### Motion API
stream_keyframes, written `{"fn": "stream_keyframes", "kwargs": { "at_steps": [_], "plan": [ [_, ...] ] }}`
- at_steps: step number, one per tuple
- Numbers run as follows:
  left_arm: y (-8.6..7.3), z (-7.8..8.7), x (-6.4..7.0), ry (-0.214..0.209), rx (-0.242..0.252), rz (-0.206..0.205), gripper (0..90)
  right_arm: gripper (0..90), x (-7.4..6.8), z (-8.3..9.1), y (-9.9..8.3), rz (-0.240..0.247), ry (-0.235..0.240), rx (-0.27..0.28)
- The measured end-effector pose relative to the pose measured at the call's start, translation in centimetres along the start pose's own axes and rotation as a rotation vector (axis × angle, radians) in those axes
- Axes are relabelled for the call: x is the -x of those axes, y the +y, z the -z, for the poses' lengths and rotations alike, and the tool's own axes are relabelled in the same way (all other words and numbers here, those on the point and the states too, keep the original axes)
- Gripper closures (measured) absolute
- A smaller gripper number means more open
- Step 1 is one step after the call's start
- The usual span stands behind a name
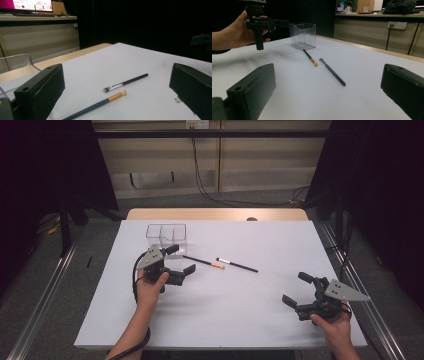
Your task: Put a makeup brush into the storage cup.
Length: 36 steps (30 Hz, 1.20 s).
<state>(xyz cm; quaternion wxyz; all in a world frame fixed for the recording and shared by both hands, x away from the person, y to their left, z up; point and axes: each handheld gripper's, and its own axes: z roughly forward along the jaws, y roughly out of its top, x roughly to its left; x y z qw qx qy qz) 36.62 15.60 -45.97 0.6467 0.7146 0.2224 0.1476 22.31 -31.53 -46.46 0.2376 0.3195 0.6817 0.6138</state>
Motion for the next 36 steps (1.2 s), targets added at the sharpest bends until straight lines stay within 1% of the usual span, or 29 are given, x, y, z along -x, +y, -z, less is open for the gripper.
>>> {"fn": "stream_keyframes", "kwargs": {
  "at_steps": [1,2,3,9,13,14,16,20,25,27,31,36],
  "plan": [
    [0.0,-0.1,-0.1,-0.004,0.000,-0.003,0.0,0.0,0.0,0.0,0.0,-0.001,0.001,0.000],
    [0.0,-0.3,0.0,-0.006,0.003,0.004,0.0,0.0,0.0,0.1,0.0,-0.001,-0.001,-0.001],
    [0.0,-0.4,-0.1,-0.006,0.002,-0.001,0.0,0.0,0.0,0.1,0.0,0.000,-0.001,-0.001],
    [0.0,-1.3,-0.3,-0.007,0.001,0.003,0.0,0.0,0.0,0.2,0.0,-0.001,-0.004,-0.001],
    [-0.1,-1.9,-0.6,-0.004,0.002,0.010,0.0,0.0,0.0,0.3,-0.1,-0.001,-0.003,-0.001],
    [-0.2,-2.2,-0.7,-0.001,0.002,0.018,0.0,0.0,0.0,0.3,-0.1,-0.001,-0.003,-0.001],
    [-0.2,-2.3,-0.7,-0.002,0.004,0.018,0.0,0.0,0.0,0.3,-0.1,-0.001,-0.002,-0.001],
    [-0.3,-2.7,-1.0,0.001,-0.005,0.015,0.0,0.0,0.0,0.3,-0.1,0.000,-0.001,0.000],
    [-0.2,-3.1,-1.1,0.001,-0.002,0.021,0.0,0.0,0.0,0.3,-0.1,-0.001,0.000,-0.001],
    [-0.1,-3.4,-1.1,0.002,-0.011,0.021,0.0,0.0,-0.1,0.3,-0.1,0.001,0.001,-0.002],
    [0.0,-4.1,-1.2,0.000,-0.020,0.014,0.0,0.0,-0.1,0.2,0.0,0.004,0.004,-0.003],
    [-0.1,-5.1,-1.2,-0.009,-0.023,0.023,0.0,0.0,-0.1,0.2,-0.1,0.005,0.005,-0.006]
  ]
}}
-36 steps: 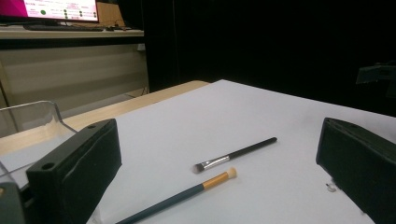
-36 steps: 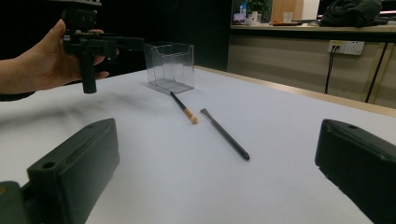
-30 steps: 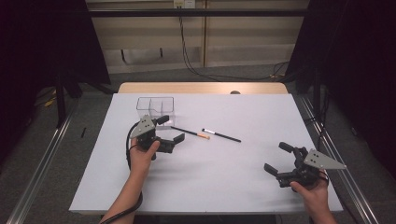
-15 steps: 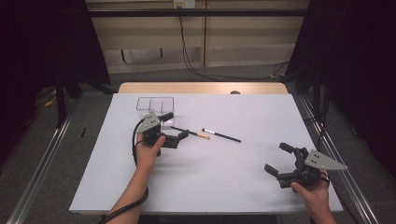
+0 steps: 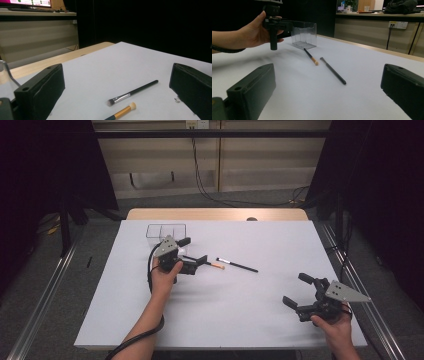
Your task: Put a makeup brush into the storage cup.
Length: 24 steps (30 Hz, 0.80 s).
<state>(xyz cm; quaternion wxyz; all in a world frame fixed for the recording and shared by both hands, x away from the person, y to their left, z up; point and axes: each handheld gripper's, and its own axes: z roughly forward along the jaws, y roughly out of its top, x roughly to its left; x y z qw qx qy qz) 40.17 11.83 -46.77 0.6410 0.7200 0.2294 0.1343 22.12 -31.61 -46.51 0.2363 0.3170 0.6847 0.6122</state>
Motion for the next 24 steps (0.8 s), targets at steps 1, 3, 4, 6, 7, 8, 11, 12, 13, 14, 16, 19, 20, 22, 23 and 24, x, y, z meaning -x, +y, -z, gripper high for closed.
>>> {"fn": "stream_keyframes", "kwargs": {
  "at_steps": [1,3,4,6,7,8,11,12,13,14,16,19,20,22,23,24],
  "plan": [
    [0.0,-0.2,0.0,-0.001,-0.005,-0.004,0.0,0.0,0.0,0.0,0.0,0.001,-0.001,-0.001],
    [-0.1,-0.6,0.0,0.003,-0.008,-0.003,0.0,0.0,0.0,0.0,0.0,0.001,-0.002,-0.001],
    [-0.1,-0.8,-0.1,0.002,-0.009,-0.002,0.0,0.0,0.0,0.1,0.0,0.000,-0.003,-0.001],
    [-0.1,-1.2,-0.2,0.004,-0.014,0.001,0.0,0.0,0.0,0.1,0.0,-0.001,-0.004,-0.001],
    [0.0,-1.4,-0.2,0.007,-0.016,0.002,0.0,0.0,0.0,0.1,0.0,-0.002,-0.004,-0.002],
    [0.0,-1.5,-0.2,0.006,-0.016,-0.001,0.0,0.0,0.1,0.1,0.0,-0.002,-0.005,-0.003],
    [0.0,-1.9,-0.3,0.008,-0.035,-0.005,0.0,0.0,0.1,0.1,0.0,-0.002,-0.004,-0.002],
    [0.0,-2.1,-0.3,0.005,-0.036,-0.004,0.0,0.0,0.1,0.1,0.0,-0.002,-0.004,-0.002],
    [0.0,-2.2,-0.4,0.006,-0.040,-0.004,0.0,0.0,0.1,0.2,0.0,-0.002,-0.005,-0.003],
    [0.0,-2.3,-0.4,0.006,-0.044,-0.003,0.0,0.0,0.1,0.2,0.0,-0.003,-0.004,-0.003],
    [-0.1,-2.4,-0.4,0.002,-0.053,-0.005,0.0,0.0,0.1,0.2,0.0,-0.003,-0.004,-0.004],
    [-0.2,-2.7,-0.5,0.005,-0.069,0.000,0.0,0.0,0.1,0.1,0.0,0.000,-0.005,-0.008],
    [-0.2,-2.7,-0.6,0.009,-0.082,-0.001,0.0,0.0,0.1,0.1,0.0,0.000,-0.005,-0.008],
    [-0.2,-2.9,-0.7,0.014,-0.103,0.002,0.0,0.0,0.0,0.1,0.0,0.004,-0.002,-0.012],
    [-0.2,-3.0,-0.7,0.015,-0.108,0.005,0.0,0.0,0.0,0.1,0.0,0.004,-0.002,-0.012],
    [-0.1,-3.0,-0.8,0.013,-0.121,0.002,0.0,0.0,0.0,0.1,0.0,0.006,-0.002,-0.013]
  ]
}}
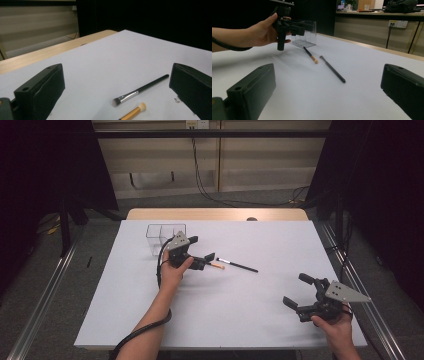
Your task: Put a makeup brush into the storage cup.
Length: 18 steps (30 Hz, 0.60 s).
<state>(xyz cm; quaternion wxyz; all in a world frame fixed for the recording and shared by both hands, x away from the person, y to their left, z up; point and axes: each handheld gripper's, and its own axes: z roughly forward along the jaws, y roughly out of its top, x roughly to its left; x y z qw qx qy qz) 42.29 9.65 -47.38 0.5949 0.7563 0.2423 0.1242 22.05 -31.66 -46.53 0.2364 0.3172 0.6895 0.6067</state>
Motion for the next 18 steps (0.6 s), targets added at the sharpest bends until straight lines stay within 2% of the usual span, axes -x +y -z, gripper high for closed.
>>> {"fn": "stream_keyframes", "kwargs": {
  "at_steps": [7,13,18],
  "plan": [
    [0.4,-0.5,-0.2,0.016,-0.107,0.001,0.0,0.0,0.0,-0.1,0.0,0.003,0.002,-0.004],
    [0.8,-1.2,-0.3,0.021,-0.207,-0.018,0.0,0.0,0.0,-0.1,0.0,0.005,0.005,-0.007],
    [1.3,-1.3,-0.1,0.005,-0.244,-0.034,0.0,0.0,0.0,-0.2,0.0,0.007,0.009,-0.007]
  ]
}}
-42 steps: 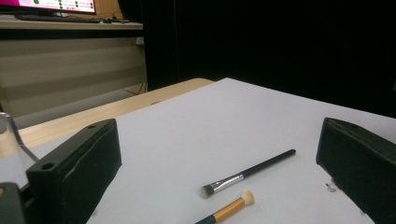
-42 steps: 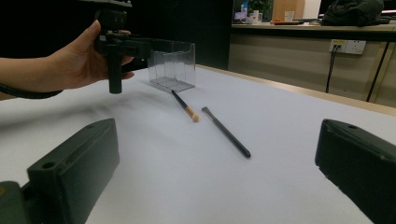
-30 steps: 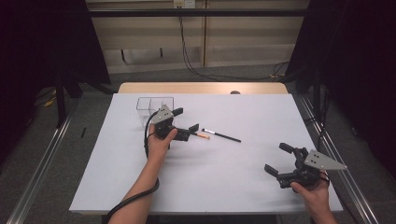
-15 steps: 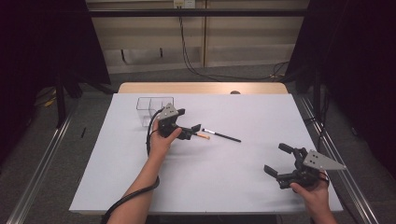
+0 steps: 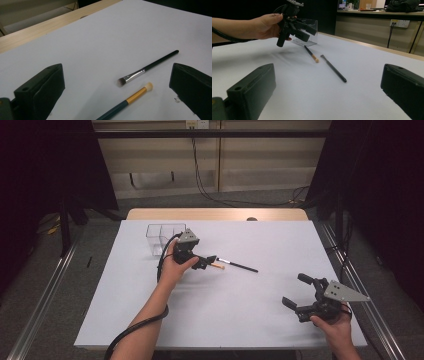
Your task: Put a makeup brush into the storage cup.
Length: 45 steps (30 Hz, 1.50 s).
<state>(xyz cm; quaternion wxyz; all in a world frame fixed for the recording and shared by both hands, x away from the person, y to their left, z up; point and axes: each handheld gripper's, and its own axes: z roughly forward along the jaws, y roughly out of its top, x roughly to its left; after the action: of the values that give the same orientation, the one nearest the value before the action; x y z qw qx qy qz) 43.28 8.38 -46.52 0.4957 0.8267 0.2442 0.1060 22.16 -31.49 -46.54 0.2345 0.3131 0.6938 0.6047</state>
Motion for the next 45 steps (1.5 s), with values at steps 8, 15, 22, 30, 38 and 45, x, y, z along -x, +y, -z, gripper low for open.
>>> {"fn": "stream_keyframes", "kwargs": {
  "at_steps": [8,15,22,30,38,45],
  "plan": [
    [0.5,0.2,0.1,-0.001,-0.035,-0.020,0.0,0.0,0.0,0.0,0.0,0.001,0.002,-0.004],
    [1.0,-0.1,0.2,-0.013,-0.088,-0.039,0.0,0.0,0.0,0.0,0.0,0.001,0.001,-0.004],
    [1.3,-0.8,0.5,-0.021,-0.174,-0.049,0.0,0.0,0.0,0.0,0.0,0.002,0.002,-0.005],
    [1.8,-1.3,0.7,-0.031,-0.265,-0.075,0.0,0.0,0.0,0.0,0.0,0.001,0.005,-0.005],
    [2.1,-1.6,0.9,-0.055,-0.305,-0.079,0.0,0.0,0.0,0.0,0.0,0.003,0.005,-0.005],
    [2.0,-2.2,1.0,-0.088,-0.375,-0.090,0.0,0.0,0.0,-0.1,0.0,0.002,0.006,-0.006]
  ]
}}
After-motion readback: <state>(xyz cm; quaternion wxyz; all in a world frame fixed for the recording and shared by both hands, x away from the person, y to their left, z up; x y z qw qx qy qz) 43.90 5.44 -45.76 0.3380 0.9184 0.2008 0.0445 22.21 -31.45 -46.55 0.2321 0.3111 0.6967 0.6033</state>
